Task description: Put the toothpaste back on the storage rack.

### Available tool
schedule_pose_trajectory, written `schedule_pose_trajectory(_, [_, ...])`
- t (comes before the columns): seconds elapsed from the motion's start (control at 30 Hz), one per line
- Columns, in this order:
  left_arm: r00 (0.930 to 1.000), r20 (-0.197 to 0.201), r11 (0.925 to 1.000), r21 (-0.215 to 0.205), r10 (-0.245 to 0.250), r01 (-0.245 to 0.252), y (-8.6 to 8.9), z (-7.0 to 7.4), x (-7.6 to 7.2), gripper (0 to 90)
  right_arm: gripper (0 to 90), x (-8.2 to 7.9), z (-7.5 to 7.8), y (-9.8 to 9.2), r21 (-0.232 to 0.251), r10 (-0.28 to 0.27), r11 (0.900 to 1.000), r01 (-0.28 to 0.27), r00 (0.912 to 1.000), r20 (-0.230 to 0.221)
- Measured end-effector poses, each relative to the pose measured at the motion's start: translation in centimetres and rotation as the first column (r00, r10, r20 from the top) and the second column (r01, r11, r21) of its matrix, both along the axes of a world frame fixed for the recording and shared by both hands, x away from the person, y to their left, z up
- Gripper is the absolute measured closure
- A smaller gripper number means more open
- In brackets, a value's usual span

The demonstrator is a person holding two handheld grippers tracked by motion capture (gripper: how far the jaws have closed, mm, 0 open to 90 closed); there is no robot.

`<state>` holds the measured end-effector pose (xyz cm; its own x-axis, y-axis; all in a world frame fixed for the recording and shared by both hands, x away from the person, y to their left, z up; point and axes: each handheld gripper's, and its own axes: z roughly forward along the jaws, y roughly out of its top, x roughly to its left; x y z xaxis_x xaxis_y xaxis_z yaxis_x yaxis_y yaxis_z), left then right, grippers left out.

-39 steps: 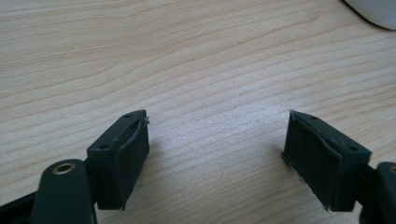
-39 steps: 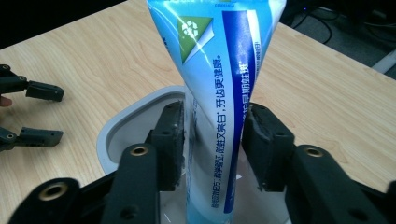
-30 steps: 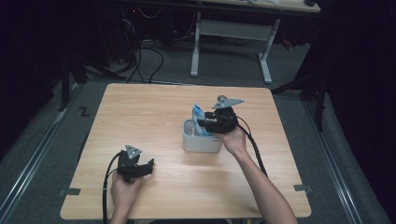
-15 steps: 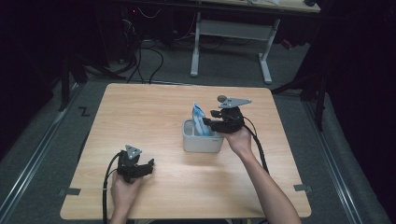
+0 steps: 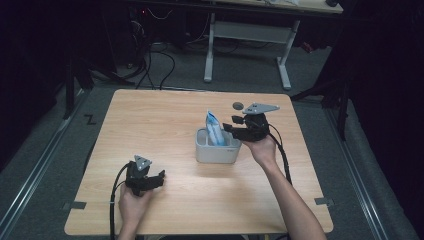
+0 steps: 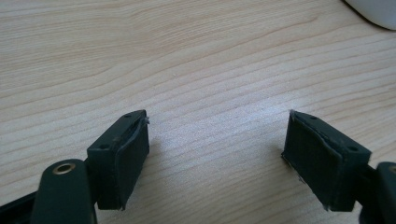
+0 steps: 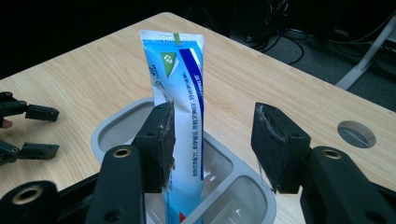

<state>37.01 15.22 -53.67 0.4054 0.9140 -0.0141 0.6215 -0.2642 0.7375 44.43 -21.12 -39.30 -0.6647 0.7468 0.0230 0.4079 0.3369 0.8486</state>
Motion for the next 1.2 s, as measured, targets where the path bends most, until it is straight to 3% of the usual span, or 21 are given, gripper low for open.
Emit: schedule_pose_trajectory(1.2, [1.0, 0.0, 1.0, 0.0, 0.0, 0.0, 0.0, 0.0, 0.0, 22.5, 50.5, -1.3, 0.9, -3.5, 0.039, -0.043, 0.998, 0.043, 0.9991, 0.0])
